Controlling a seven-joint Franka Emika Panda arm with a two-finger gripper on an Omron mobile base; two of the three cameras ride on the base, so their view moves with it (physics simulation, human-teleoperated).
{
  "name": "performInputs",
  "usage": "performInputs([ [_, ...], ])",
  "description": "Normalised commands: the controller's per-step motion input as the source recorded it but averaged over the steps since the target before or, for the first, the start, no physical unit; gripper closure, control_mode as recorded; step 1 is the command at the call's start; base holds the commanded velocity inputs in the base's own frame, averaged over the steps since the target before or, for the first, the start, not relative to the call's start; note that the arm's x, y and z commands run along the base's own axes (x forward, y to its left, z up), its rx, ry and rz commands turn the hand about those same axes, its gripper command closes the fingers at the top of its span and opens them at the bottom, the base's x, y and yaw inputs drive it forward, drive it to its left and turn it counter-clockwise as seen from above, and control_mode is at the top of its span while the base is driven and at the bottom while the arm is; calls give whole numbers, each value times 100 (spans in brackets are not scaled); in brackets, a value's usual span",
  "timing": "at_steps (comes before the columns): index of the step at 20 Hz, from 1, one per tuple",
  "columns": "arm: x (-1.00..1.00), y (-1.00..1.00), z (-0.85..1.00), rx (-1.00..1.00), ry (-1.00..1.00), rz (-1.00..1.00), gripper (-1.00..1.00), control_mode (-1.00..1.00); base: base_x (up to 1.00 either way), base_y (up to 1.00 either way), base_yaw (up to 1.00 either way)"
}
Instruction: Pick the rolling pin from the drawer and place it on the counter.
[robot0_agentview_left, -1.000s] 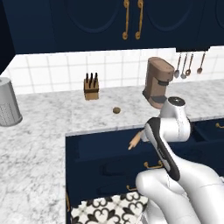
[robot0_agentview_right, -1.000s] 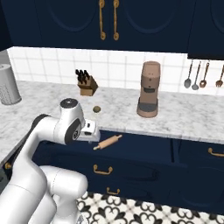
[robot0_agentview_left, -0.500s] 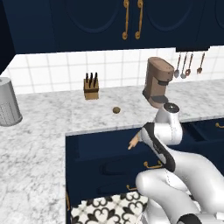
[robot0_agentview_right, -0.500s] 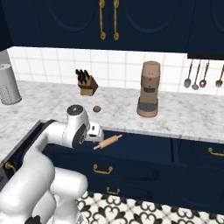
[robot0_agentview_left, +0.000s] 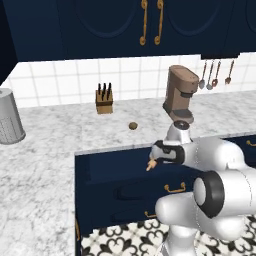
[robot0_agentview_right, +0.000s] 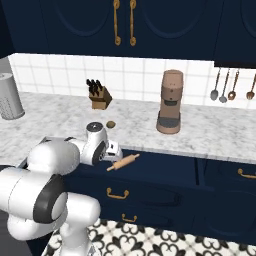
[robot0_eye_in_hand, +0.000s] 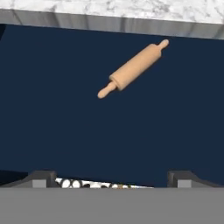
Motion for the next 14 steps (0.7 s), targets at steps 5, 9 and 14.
performInputs([
  [5, 10, 0, -51, 0, 11, 0, -100, -100, 0, 0, 0],
  [9, 0, 0, -60, 0, 10, 0, -100, -100, 0, 0, 0],
  [14, -24, 0, -46, 0, 16, 0, -100, -100, 0, 0, 0],
])
